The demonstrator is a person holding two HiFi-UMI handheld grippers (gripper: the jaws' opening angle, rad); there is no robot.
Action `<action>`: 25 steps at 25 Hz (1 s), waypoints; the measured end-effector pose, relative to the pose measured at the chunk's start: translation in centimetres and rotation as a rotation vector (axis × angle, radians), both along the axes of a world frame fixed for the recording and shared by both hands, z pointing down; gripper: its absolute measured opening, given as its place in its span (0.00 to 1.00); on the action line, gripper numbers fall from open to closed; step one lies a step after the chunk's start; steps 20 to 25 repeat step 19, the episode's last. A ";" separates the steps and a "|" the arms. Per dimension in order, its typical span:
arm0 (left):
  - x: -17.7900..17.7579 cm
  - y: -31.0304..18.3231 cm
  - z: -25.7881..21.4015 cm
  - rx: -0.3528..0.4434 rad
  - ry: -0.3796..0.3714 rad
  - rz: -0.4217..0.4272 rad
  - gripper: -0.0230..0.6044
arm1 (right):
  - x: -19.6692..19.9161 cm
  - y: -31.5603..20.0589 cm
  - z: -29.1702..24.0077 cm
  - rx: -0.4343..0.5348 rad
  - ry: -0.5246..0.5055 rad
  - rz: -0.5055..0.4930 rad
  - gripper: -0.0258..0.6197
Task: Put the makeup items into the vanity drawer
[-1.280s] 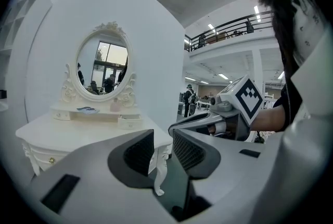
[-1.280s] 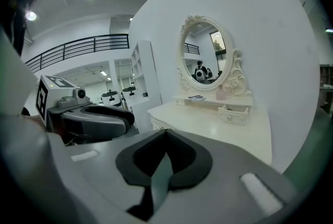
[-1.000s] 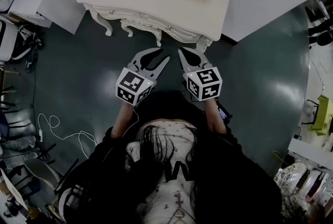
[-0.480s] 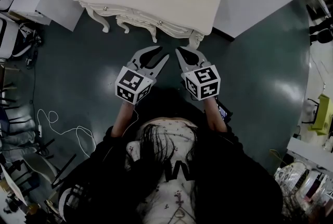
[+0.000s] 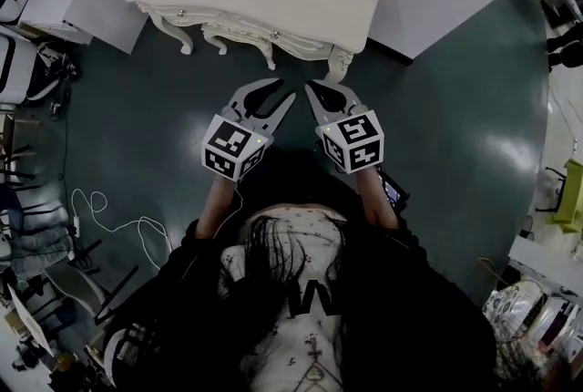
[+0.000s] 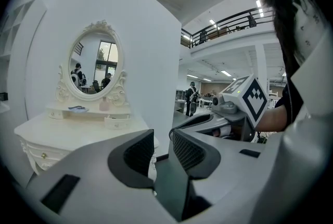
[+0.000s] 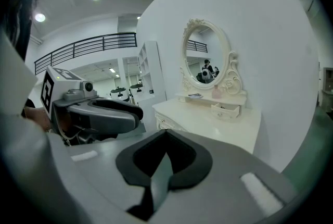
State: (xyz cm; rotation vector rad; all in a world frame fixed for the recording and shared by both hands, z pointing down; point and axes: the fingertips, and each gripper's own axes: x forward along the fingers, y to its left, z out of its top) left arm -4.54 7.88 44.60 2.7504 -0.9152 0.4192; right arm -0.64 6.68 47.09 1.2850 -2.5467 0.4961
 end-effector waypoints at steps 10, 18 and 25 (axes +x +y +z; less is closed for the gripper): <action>0.4 0.3 -0.1 0.001 -0.007 -0.003 0.22 | 0.3 0.3 0.1 -0.002 0.000 -0.009 0.05; 0.3 0.1 0.0 0.004 -0.009 -0.004 0.22 | 0.2 0.0 0.2 -0.001 0.003 -0.012 0.05; 0.3 0.0 0.0 0.004 -0.009 -0.004 0.22 | 0.1 -0.1 0.2 -0.001 0.003 -0.013 0.05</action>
